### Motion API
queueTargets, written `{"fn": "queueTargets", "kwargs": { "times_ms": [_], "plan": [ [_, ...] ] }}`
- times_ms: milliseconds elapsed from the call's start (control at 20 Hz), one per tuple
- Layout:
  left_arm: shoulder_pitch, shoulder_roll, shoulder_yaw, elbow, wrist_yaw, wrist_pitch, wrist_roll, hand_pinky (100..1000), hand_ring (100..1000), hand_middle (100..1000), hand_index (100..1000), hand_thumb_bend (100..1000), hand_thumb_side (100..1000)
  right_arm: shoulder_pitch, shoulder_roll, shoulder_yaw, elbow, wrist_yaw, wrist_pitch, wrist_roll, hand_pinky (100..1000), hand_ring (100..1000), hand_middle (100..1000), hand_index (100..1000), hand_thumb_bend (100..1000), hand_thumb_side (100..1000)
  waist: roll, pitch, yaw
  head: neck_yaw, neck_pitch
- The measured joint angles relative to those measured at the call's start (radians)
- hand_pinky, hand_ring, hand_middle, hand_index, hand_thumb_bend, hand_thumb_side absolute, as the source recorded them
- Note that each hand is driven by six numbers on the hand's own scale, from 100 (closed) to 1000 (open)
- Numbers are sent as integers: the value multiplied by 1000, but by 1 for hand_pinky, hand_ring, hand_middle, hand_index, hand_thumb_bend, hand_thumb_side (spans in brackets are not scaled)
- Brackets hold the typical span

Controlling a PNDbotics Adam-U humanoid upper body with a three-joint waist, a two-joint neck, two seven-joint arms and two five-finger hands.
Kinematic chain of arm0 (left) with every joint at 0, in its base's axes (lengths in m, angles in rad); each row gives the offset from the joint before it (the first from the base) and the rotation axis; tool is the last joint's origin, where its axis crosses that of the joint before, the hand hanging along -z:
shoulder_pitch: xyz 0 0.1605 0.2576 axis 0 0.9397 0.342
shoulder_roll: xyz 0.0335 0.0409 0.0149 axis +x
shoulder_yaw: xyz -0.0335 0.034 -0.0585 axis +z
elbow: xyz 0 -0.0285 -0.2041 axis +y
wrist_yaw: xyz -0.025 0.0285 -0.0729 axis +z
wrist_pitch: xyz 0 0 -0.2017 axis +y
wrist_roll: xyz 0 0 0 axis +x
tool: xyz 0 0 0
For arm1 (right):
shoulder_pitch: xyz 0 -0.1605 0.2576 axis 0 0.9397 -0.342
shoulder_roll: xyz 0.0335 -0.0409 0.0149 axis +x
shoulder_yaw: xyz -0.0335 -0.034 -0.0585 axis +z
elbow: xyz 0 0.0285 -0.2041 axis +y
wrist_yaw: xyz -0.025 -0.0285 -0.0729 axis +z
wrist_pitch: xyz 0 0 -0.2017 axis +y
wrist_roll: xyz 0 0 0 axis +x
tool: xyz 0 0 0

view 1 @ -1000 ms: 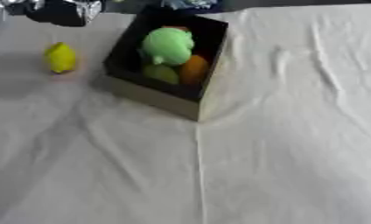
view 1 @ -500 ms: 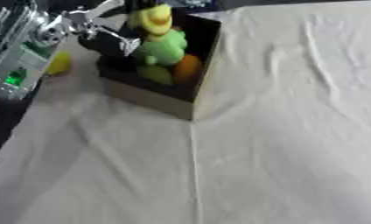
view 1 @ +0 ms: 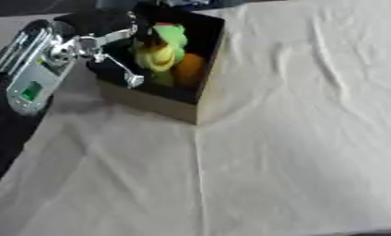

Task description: Pick up objects on the table and place them in the box.

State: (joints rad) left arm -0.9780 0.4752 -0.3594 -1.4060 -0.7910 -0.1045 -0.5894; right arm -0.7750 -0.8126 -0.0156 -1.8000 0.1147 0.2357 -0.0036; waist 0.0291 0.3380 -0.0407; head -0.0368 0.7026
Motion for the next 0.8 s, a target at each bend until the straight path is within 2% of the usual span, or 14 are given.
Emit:
{"fn": "queueTargets", "kwargs": {
  "times_ms": [100, 150, 200, 350, 800],
  "plan": [
    [0, 0, 6, 0, -34, 5, 9, 884, 854, 844, 993, 586, 425, 1, 0, 0, 0, -1, 0, 0, 864, 851, 552, 682, 100, 400, 0, 0, 1, 0, 0],
    [1, 0, 9, 0, -51, 9, 17, 883, 853, 844, 992, 555, 448, 2, 0, 0, 0, -1, 0, 0, 865, 851, 552, 682, 100, 401, 0, 0, 1, 0, 0],
    [2, 0, 14, 0, -64, 13, 27, 880, 853, 844, 989, 588, 440, 2, 0, 0, 0, -1, 0, 0, 865, 851, 552, 682, 100, 398, 0, 0, 2, 0, 0],
    [3, 1, 33, -7, -77, 33, 62, 871, 846, 837, 975, 573, 452, 9, 0, -1, 0, -1, 0, 0, 865, 852, 552, 682, 100, 398, 0, 0, 6, -1, 0],
    [2, 55, 118, -135, -3, 116, 135, 855, 838, 824, 937, 545, 499, 20, -1, -2, 0, -1, -1, -1, 865, 852, 552, 682, 100, 395, 0, -1, 20, -2, 0]
  ]
}}
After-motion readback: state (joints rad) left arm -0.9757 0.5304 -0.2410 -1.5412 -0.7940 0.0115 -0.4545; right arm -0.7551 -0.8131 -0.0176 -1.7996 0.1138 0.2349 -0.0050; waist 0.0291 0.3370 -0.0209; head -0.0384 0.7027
